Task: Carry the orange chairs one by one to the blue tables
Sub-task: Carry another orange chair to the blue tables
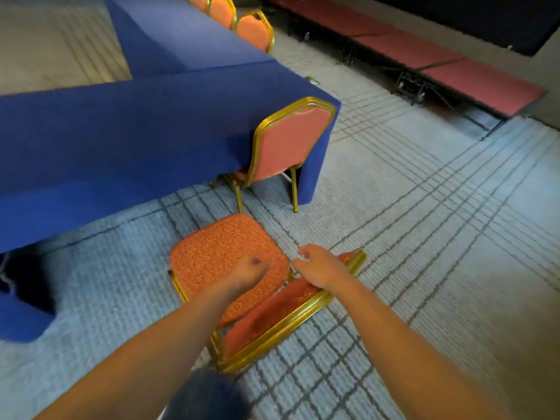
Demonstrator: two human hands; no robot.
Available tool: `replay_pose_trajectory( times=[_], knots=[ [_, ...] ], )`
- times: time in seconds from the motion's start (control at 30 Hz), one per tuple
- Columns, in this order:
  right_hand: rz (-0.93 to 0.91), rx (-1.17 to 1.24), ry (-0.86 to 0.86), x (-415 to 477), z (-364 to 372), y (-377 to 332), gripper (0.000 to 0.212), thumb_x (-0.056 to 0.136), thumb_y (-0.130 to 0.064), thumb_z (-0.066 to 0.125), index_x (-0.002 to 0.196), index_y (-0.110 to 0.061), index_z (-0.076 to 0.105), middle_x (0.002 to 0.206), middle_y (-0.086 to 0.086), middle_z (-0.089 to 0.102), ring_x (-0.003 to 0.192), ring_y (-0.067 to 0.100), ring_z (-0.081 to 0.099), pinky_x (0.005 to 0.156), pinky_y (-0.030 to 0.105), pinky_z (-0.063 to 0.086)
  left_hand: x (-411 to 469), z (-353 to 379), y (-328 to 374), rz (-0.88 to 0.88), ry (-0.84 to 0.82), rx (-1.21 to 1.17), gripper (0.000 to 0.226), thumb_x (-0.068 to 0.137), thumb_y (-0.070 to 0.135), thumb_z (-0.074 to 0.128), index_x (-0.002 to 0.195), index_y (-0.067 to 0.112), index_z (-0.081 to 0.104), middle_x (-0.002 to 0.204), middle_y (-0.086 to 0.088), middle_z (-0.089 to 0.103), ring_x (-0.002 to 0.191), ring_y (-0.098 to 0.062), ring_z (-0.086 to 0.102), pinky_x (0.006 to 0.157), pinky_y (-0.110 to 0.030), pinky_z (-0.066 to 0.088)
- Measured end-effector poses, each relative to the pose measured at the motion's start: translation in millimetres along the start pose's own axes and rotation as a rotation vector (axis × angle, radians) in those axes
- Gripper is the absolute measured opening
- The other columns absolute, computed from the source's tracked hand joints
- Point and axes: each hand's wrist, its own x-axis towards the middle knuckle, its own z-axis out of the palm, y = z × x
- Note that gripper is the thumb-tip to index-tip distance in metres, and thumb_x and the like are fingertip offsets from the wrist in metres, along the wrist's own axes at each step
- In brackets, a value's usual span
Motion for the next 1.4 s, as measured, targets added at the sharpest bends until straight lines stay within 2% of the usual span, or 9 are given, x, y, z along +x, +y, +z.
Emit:
replay_pose_trajectory(
  times=[0.1,0.23,0.43,0.8,0.93,1.03,1.13,1.23,1.4],
  knots=[
    [0.000,-0.095,-0.081,10.8,-2.4,6.6,0.044,0.097,-0.043,0.046,0.131,-0.015,0.051,0.127,0.008,0.060,0.112,0.026,0.058,0.091,0.036,0.045,5.8,3.8,-13.7,-0.070,0.027,0.071,0.028,0.076,0.040,0.050,0.073,0.013,0.055,0.074,-0.013,0.051,0.072,-0.020,0.048,0.066,-0.033,0.037],
    [-0.004,-0.150,-0.211,29.0,-3.5,13.2,0.056,0.097,-0.051,0.044,0.139,-0.014,0.046,0.140,0.009,0.051,0.125,0.027,0.051,0.100,0.039,0.041,20.6,16.1,-25.3,-0.133,0.026,0.086,0.026,0.094,0.028,0.052,0.072,0.015,0.052,0.074,-0.011,0.049,0.072,-0.019,0.046,0.066,-0.029,0.033],
    [0.014,-0.083,-0.329,66.4,-8.4,32.9,0.058,0.094,-0.049,0.054,0.135,-0.009,0.052,0.140,0.012,0.052,0.126,0.029,0.050,0.098,0.036,0.040,41.1,32.6,-32.4,-0.198,0.047,0.105,0.030,0.094,0.028,0.051,0.067,0.015,0.052,0.071,-0.011,0.052,0.070,-0.019,0.050,0.066,-0.030,0.035],
    [-0.055,-0.288,-0.416,137.9,10.3,40.3,0.060,0.097,-0.047,0.049,0.143,-0.008,0.043,0.147,0.014,0.046,0.132,0.031,0.045,0.106,0.039,0.039,48.8,32.2,-58.0,-0.377,0.203,0.080,0.037,0.093,0.033,0.054,0.060,0.019,0.046,0.058,0.002,0.048,0.065,-0.018,0.048,0.062,-0.029,0.033],
    [-0.092,-0.388,-0.478,165.3,10.2,53.5,0.055,0.095,-0.047,0.050,0.139,-0.014,0.048,0.140,0.012,0.052,0.127,0.031,0.050,0.102,0.038,0.041,41.5,35.8,-72.5,-0.517,0.300,-0.010,0.035,0.092,0.020,0.053,0.057,0.018,0.045,0.059,-0.004,0.048,0.062,-0.020,0.048,0.063,-0.028,0.033],
    [-0.152,-0.441,-0.553,190.2,12.7,68.5,0.049,0.091,-0.046,0.051,0.131,-0.018,0.055,0.129,0.010,0.061,0.118,0.031,0.057,0.098,0.038,0.046,32.7,44.4,-75.5,-0.685,0.381,-0.044,0.024,0.093,0.028,0.052,0.081,0.011,0.063,0.091,-0.016,0.067,0.092,-0.029,0.064,0.073,-0.031,0.042],
    [-0.211,-0.478,-0.631,203.3,16.3,78.5,0.054,0.085,-0.049,0.048,0.124,-0.013,0.055,0.121,0.012,0.064,0.114,0.031,0.060,0.094,0.036,0.048,28.2,56.7,-72.5,-0.826,0.400,0.012,0.043,0.096,0.043,0.046,0.111,0.007,0.065,0.117,-0.016,0.065,0.111,-0.030,0.060,0.088,-0.033,0.045],
    [-0.220,-0.512,-0.655,205.2,15.9,86.9,0.036,0.091,-0.045,0.051,0.116,-0.019,0.057,0.120,0.009,0.063,0.112,0.029,0.060,0.085,0.033,0.043,25.1,62.9,-71.1,-0.913,0.412,0.084,0.045,0.089,0.050,0.048,0.117,0.016,0.060,0.124,-0.010,0.063,0.115,-0.029,0.058,0.098,-0.039,0.045],
    [-0.104,-0.563,-0.736,213.4,23.8,107.4,0.048,0.093,-0.045,0.048,0.126,-0.011,0.059,0.127,0.012,0.061,0.113,0.028,0.059,0.083,0.029,0.043,15.6,55.5,-70.5,-1.055,0.361,0.244,0.051,0.092,0.054,0.036,0.125,0.020,0.056,0.130,-0.003,0.058,0.121,-0.025,0.053,0.099,-0.042,0.039]
  ],
)
